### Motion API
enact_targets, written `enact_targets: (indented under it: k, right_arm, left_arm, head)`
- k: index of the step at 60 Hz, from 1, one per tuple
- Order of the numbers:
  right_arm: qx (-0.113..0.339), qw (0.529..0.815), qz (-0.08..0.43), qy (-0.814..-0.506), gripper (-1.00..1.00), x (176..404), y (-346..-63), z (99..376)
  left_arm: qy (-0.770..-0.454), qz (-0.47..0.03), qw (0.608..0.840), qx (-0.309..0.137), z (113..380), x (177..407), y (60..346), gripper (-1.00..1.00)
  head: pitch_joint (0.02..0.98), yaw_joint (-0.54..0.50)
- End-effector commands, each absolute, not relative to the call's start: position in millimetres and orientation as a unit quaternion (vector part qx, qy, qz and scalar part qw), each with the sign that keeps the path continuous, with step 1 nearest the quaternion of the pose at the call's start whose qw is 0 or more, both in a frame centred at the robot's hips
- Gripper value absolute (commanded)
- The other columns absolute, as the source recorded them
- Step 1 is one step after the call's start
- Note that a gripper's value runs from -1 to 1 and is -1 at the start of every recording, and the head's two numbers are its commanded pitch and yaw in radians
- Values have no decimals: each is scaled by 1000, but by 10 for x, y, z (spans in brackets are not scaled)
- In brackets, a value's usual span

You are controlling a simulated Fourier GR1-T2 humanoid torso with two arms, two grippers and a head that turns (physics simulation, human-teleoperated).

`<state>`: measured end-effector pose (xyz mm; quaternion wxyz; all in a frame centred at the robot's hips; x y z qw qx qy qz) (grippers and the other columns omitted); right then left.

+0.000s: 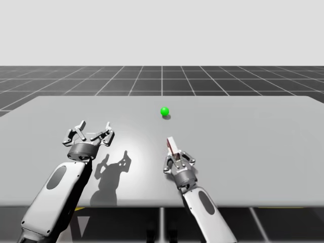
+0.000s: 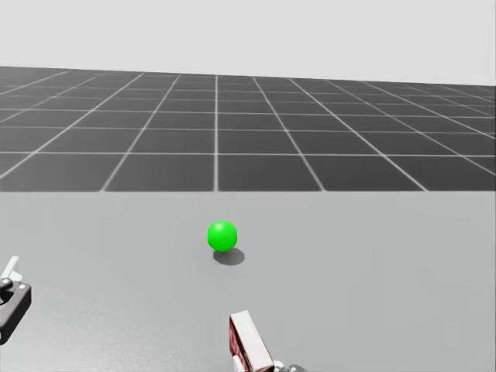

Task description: Watch the red light. When it turns green, pick up the object.

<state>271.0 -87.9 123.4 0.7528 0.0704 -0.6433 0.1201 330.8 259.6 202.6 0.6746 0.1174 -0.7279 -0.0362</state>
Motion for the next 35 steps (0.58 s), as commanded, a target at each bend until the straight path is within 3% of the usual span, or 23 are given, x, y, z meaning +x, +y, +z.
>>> enact_targets:
  k: [1,35]
  right_arm:
    - [42,722,90,-684,1000,2803,-976,1523]
    - [0,586,53,-809,1000,3033,-1304,2848]
  left_arm:
    - [-728,-36,675,118,2025,3308,2599,-1000]
    - [-727,-37,675,118,2022,3309,2591,-1000]
  head:
    - [438,-87]
    - [432,-88]
